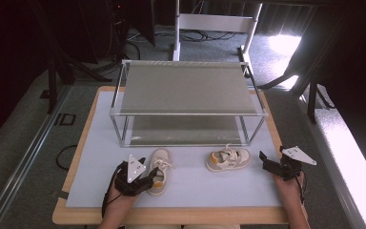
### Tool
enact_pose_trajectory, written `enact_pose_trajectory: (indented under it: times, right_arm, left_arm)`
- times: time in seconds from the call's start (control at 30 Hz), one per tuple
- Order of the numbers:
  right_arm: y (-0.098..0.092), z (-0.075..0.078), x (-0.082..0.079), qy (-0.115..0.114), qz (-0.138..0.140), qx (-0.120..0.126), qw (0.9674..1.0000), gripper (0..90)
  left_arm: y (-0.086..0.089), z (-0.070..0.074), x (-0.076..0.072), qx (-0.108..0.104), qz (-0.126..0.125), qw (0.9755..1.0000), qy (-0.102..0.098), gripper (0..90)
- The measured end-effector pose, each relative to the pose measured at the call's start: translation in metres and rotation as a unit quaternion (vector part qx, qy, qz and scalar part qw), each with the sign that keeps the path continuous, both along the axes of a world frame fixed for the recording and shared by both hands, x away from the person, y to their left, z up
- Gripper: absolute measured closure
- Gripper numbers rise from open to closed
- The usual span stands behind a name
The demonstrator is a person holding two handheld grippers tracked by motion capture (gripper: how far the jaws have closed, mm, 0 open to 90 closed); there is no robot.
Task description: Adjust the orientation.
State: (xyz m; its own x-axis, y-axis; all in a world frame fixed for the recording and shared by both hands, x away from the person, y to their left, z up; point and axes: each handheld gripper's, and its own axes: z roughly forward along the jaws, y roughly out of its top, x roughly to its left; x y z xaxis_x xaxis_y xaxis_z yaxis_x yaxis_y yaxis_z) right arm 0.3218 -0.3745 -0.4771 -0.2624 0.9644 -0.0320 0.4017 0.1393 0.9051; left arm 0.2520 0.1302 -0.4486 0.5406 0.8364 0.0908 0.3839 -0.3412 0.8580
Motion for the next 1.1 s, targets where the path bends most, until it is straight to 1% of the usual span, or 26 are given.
enact_pose_trajectory:
  times: [0.07, 0.1, 0.13, 0.17, 0.2, 0.23, 0.27, 0.3, 0.33, 0.37, 0.4, 0.43, 0.5, 0.53, 0.6, 0.63, 0.7, 0.73, 0.8, 0.83, 0.87, 0.9, 0.93, 1.0, 1.07, 1.1]
  right_arm:
    - [-0.001, 0.001, 0.000, 0.004, 0.001, 0.006, 1.0000, 12.2]
    - [-0.002, 0.002, -0.001, 0.008, 0.005, 0.015, 0.9998, 12.0]
    - [-0.001, 0.005, -0.003, 0.007, 0.007, 0.016, 0.9998, 11.8]
    - [0.001, 0.008, -0.005, 0.008, 0.011, 0.017, 0.9998, 11.6]
    - [0.001, 0.008, -0.005, 0.008, 0.011, 0.017, 0.9998, 11.6]
    - [0.005, 0.015, -0.009, -0.001, 0.013, 0.016, 0.9998, 11.6]
    - [0.007, 0.018, -0.011, -0.005, 0.014, 0.020, 0.9997, 11.4]
    - [0.009, 0.023, -0.013, -0.012, 0.016, 0.021, 0.9996, 11.4]
    - [0.012, 0.028, -0.016, -0.021, 0.016, 0.019, 0.9995, 11.4]
    - [0.015, 0.032, -0.019, -0.026, 0.018, 0.018, 0.9993, 12.4]
    - [0.017, 0.036, -0.021, -0.025, 0.030, 0.017, 0.9991, 16.9]
    - [0.019, 0.041, -0.022, -0.013, 0.048, 0.022, 0.9985, 17.6]
    - [0.026, 0.049, -0.025, -0.003, 0.080, 0.032, 0.9962, 19.8]
    - [0.030, 0.053, -0.026, -0.003, 0.095, 0.029, 0.9950, 20.6]
    - [0.040, 0.059, -0.029, -0.005, 0.121, 0.019, 0.9925, 21.6]
    - [0.045, 0.063, -0.030, -0.003, 0.137, 0.017, 0.9905, 22.5]
    - [0.055, 0.069, -0.030, 0.004, 0.167, 0.005, 0.9859, 23.3]
    - [0.060, 0.072, -0.030, 0.007, 0.177, 0.003, 0.9842, 23.6]
    - [0.069, 0.078, -0.030, 0.012, 0.196, 0.000, 0.9806, 25.4]
    - [0.069, 0.078, -0.030, 0.012, 0.196, 0.000, 0.9806, 25.4]
    - [0.074, 0.081, -0.029, 0.017, 0.203, -0.006, 0.9790, 25.4]
    - [0.082, 0.086, -0.027, 0.021, 0.219, -0.013, 0.9755, 25.4]
    - [0.086, 0.089, -0.026, 0.024, 0.222, -0.016, 0.9746, 25.4]
    - [0.094, 0.092, -0.022, 0.033, 0.233, -0.021, 0.9716, 25.4]
    - [0.103, 0.095, -0.018, 0.045, 0.237, -0.027, 0.9701, 25.6]
    - [0.107, 0.095, -0.016, 0.055, 0.244, -0.026, 0.9678, 25.8]
  left_arm:
    - [0.002, 0.000, 0.001, 0.001, 0.005, 1.0000, -0.004, 19.8]
    - [0.007, 0.001, 0.003, 0.000, 0.013, 0.9999, -0.012, 19.8]
    - [0.010, 0.001, 0.004, -0.005, 0.010, 0.9999, -0.011, 10.4]
    - [0.015, 0.000, 0.006, -0.018, 0.008, 0.9997, -0.018, 8.3]
    - [0.015, 0.000, 0.006, -0.018, 0.008, 0.9997, -0.018, 8.3]
    - [0.021, -0.001, 0.006, -0.026, 0.011, 0.9992, -0.028, 8.3]
    - [0.025, -0.001, 0.006, -0.033, 0.006, 0.9989, -0.032, 8.3]
    - [0.025, -0.001, 0.006, -0.033, 0.006, 0.9989, -0.032, 8.3]
    - [0.032, -0.002, 0.006, -0.048, -0.010, 0.9981, -0.037, 8.3]
    - [0.035, -0.002, 0.007, -0.050, -0.020, 0.9979, -0.036, 8.3]
    - [0.038, -0.003, 0.007, -0.054, -0.029, 0.9975, -0.036, 8.3]
    - [0.041, -0.004, 0.007, -0.056, -0.032, 0.9972, -0.037, 8.3]
    - [0.045, -0.006, 0.007, -0.057, -0.029, 0.9975, -0.030, 8.3]
    - [0.048, -0.007, 0.006, -0.060, -0.026, 0.9974, -0.030, 8.4]
    - [0.050, -0.008, 0.005, -0.055, -0.022, 0.9978, -0.029, 8.4]
    - [0.052, -0.008, 0.005, -0.057, -0.023, 0.9977, -0.029, 8.4]
    - [0.054, -0.008, 0.003, -0.050, -0.022, 0.9981, -0.029, 8.4]
    - [0.055, -0.008, 0.003, -0.052, -0.022, 0.9981, -0.028, 8.4]
    - [0.056, -0.009, 0.002, -0.046, -0.022, 0.9984, -0.025, 8.4]
    - [0.056, -0.009, 0.002, -0.046, -0.022, 0.9984, -0.025, 8.4]
    - [0.057, -0.009, 0.001, -0.042, -0.024, 0.9986, -0.021, 8.4]
    - [0.058, -0.009, 0.001, -0.039, -0.026, 0.9987, -0.020, 8.4]
    - [0.059, -0.010, 0.001, -0.036, -0.027, 0.9988, -0.018, 8.4]
    - [0.060, -0.011, 0.001, -0.037, -0.029, 0.9988, -0.014, 8.4]
    - [0.062, -0.012, 0.001, -0.037, -0.027, 0.9988, -0.014, 8.4]
    - [0.062, -0.012, 0.000, -0.038, -0.027, 0.9988, -0.013, 8.4]
